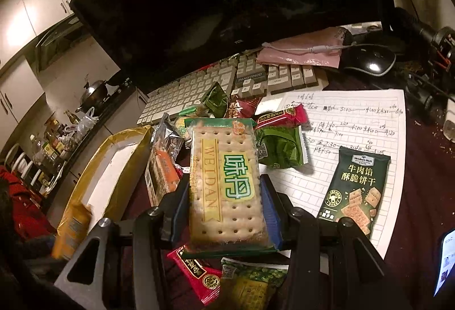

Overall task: Organize snacks
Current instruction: 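Lift both packs and carry them over the white tray, then open both grippers to drop the packs into the tray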

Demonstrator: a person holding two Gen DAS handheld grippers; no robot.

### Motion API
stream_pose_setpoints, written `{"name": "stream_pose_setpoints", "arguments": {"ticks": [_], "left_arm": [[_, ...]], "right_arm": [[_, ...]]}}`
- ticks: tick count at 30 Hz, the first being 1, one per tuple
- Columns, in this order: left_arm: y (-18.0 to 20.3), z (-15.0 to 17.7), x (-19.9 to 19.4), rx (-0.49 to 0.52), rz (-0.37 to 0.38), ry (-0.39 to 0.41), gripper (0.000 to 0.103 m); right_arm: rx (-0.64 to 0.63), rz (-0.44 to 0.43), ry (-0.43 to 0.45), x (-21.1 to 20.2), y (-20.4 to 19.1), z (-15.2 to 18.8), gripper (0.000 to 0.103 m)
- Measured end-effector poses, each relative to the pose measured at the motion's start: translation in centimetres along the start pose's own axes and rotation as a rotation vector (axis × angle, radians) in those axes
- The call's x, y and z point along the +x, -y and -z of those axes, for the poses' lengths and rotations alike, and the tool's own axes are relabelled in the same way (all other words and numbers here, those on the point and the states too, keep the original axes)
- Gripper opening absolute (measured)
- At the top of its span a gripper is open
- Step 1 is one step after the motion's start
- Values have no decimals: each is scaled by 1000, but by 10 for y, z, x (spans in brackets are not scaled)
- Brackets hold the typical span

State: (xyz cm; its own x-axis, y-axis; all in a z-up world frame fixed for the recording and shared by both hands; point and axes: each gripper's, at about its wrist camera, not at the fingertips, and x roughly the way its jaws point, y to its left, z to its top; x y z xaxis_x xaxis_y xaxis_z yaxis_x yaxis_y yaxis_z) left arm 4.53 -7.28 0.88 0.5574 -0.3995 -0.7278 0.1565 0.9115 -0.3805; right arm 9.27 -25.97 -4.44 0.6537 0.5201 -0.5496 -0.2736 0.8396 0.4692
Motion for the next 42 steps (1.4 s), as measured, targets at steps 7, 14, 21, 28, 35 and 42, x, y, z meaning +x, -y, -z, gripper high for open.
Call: {"name": "stream_pose_setpoints", "arguments": {"ticks": [7, 14, 21, 28, 35, 42], "left_arm": [[-23, -15, -43, -36, -57, 110, 74], [-79, -18, -69, -116, -189, 189, 74], [-134, -9, -64, -182, -297, 155, 74], [-153, -3, -43, -131, -459, 48, 74], [-161, 0, -17, -76, -531, -73, 75], [-164, 1, -9, -29, -550, -121, 75]], "right_arm": [[-20, -26, 53, -14, -16, 0, 46], [-119, -243, -7, -10, -97, -3, 46], [-240, -310, -151, 51, -169, 1, 46], [-259, -201, -257, 130, -197, -3, 46], [-280, -141, -300, 157, -208, 4, 47], [-279, -157, -295, 158, -209, 11, 49]]}}
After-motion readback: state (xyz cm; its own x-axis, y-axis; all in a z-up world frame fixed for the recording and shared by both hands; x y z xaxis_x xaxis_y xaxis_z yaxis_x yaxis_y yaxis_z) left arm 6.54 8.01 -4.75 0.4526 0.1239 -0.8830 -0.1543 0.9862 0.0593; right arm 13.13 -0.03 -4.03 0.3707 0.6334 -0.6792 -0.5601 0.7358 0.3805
